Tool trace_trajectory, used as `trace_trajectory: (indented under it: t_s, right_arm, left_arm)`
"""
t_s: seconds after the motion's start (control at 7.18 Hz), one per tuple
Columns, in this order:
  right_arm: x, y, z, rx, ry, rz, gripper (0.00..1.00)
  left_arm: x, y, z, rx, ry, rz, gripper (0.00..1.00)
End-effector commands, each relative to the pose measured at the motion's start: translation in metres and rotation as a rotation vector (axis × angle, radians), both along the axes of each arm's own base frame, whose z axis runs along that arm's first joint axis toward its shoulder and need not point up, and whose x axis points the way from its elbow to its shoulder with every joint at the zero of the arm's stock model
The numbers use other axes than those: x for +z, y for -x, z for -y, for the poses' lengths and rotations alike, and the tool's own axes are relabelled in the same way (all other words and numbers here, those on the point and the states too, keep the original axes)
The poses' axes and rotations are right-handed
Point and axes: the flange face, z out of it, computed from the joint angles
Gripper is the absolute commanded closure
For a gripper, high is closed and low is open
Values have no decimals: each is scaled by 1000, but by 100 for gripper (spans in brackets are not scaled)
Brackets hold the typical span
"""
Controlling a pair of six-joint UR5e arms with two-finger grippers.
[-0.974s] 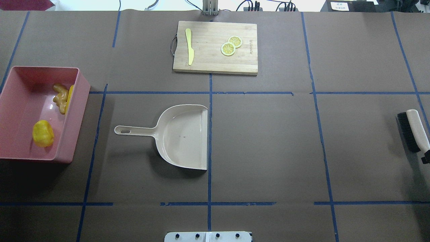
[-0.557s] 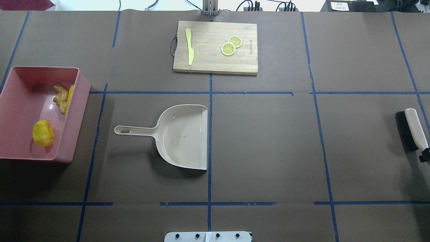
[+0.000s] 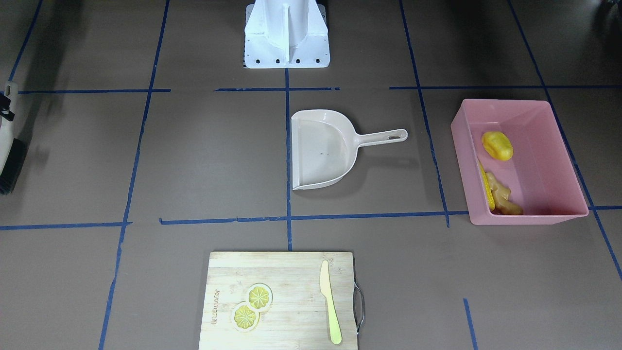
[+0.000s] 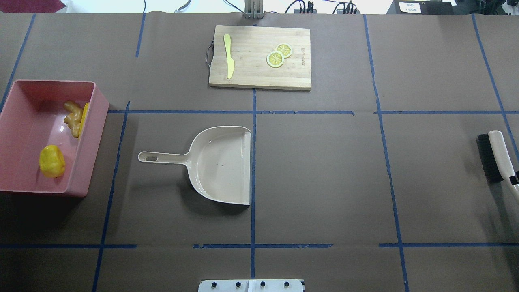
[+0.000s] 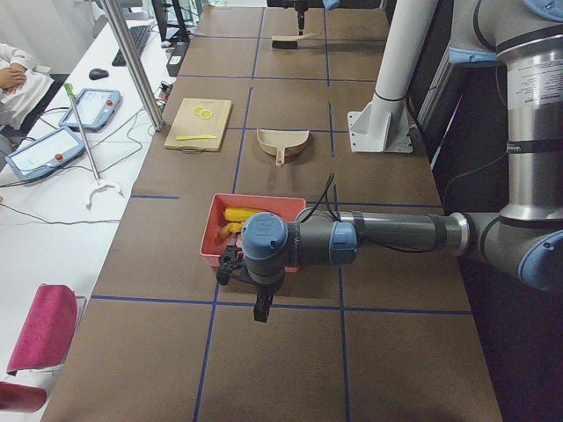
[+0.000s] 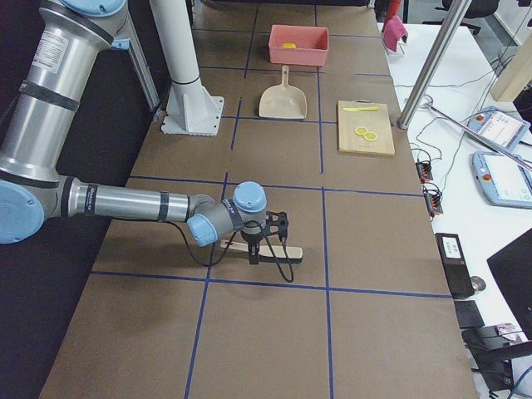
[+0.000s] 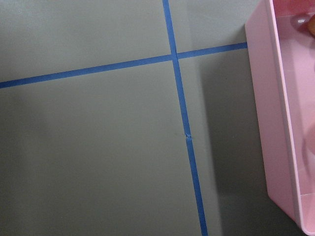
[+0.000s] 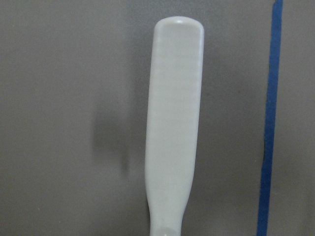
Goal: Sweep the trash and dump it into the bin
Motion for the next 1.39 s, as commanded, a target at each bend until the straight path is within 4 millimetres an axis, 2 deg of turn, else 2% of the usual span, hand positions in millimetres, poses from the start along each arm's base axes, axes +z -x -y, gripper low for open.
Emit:
trace_trajectory:
  t_s: [0.0, 0.14, 0.28, 0.42, 0.56, 0.7, 1.25]
  right_arm:
    - [6, -51, 1, -11, -35, 15, 0]
    - [4, -80, 2, -17, -41, -4, 0]
    - [-12, -104, 8, -19, -33, -17, 0]
    - [-26, -125, 2, -30, -18, -36, 0]
    - [-36, -136, 12, -40, -14, -38, 0]
    - [-35, -147, 19, -17, 1, -120, 0]
    - [-30, -148, 21, 12, 36, -158, 0]
  left_arm:
    - [7, 0, -6, 3, 19, 12, 0]
    - [9, 2, -7, 3, 23, 45, 0]
    - [11, 2, -7, 4, 25, 46, 0]
    - [11, 3, -7, 1, 27, 46, 0]
    - [10, 3, -7, 1, 25, 46, 0]
    - [11, 3, -7, 0, 28, 47, 0]
    - [12, 2, -6, 3, 27, 47, 0]
